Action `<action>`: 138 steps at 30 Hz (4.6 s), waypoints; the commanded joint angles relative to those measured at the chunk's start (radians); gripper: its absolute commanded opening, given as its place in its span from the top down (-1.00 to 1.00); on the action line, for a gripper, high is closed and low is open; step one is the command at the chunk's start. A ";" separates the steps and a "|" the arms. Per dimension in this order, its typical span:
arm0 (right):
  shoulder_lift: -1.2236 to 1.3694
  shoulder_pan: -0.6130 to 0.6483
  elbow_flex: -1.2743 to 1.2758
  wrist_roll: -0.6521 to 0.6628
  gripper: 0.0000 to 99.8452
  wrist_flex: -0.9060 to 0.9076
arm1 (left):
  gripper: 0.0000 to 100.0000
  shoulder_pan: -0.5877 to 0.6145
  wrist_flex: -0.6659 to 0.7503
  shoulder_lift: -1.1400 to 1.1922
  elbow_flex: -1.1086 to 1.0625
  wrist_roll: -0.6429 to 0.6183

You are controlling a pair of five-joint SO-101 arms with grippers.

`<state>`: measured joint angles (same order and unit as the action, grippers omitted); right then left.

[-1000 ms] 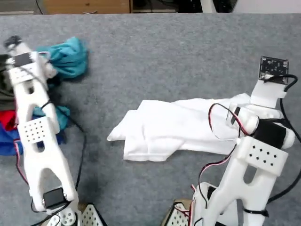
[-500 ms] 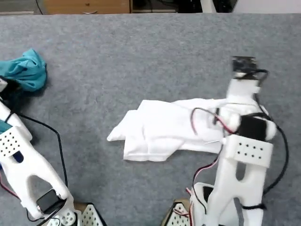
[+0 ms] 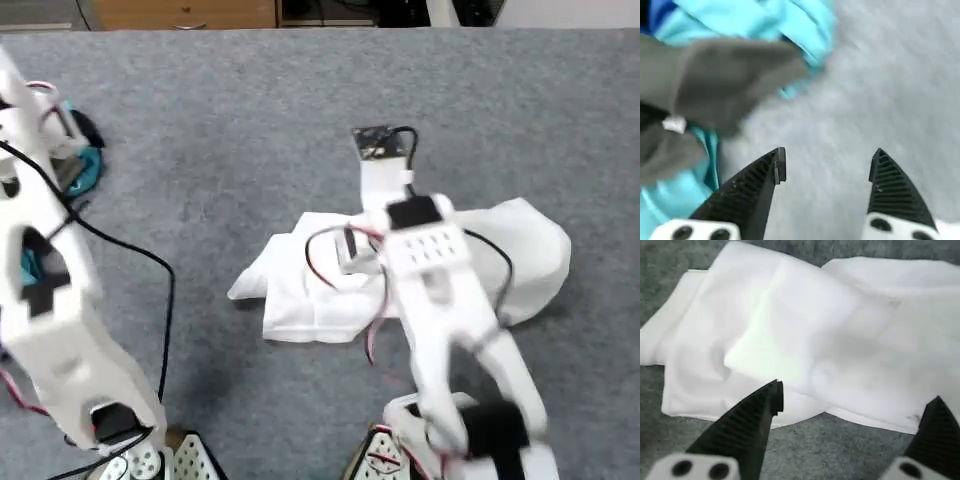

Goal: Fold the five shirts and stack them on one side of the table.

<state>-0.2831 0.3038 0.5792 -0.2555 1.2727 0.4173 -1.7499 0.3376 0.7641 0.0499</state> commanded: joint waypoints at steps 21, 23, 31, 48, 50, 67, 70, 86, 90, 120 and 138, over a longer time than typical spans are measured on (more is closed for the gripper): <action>-0.051 -0.377 -0.338 0.394 0.19 0.430 | 0.46 -0.928 0.454 -0.995 -1.557 -0.147; -0.099 -0.429 -0.337 0.462 0.20 0.440 | 0.46 -0.945 0.457 -0.995 -1.600 -0.120; -0.294 -0.816 -0.486 0.738 0.57 0.508 | 0.46 -0.864 0.680 -1.006 -1.745 0.015; -0.791 -1.400 -0.329 0.971 0.65 0.502 | 0.47 -0.801 0.867 -0.997 -1.820 0.011; -0.825 -1.399 -0.294 0.977 0.65 0.499 | 0.47 -0.796 0.905 -0.997 -1.840 0.003; -0.837 -1.310 -0.208 0.970 0.65 0.460 | 0.60 -0.802 1.005 -0.997 -1.901 -0.167; -0.837 -1.308 -0.208 0.970 0.65 0.476 | 0.60 -0.807 0.936 -0.995 -1.890 -0.166; -0.843 -1.313 -0.156 1.011 0.65 0.488 | 0.60 -0.842 0.635 -1.007 -1.781 -0.104; -0.843 -1.314 -0.137 1.026 0.65 0.488 | 0.60 -0.822 0.497 -1.007 -1.640 -0.101; -0.845 -1.437 -0.127 1.068 0.65 0.367 | 0.79 -0.872 0.924 -0.997 -1.919 -0.077; -0.840 -1.405 -0.117 1.068 0.65 0.425 | 0.96 -0.827 0.477 -0.997 -1.464 -0.017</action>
<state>-1.1208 -1.1293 0.4549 0.8078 1.6840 -0.4480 -1.1822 -0.6506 -0.8439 0.0038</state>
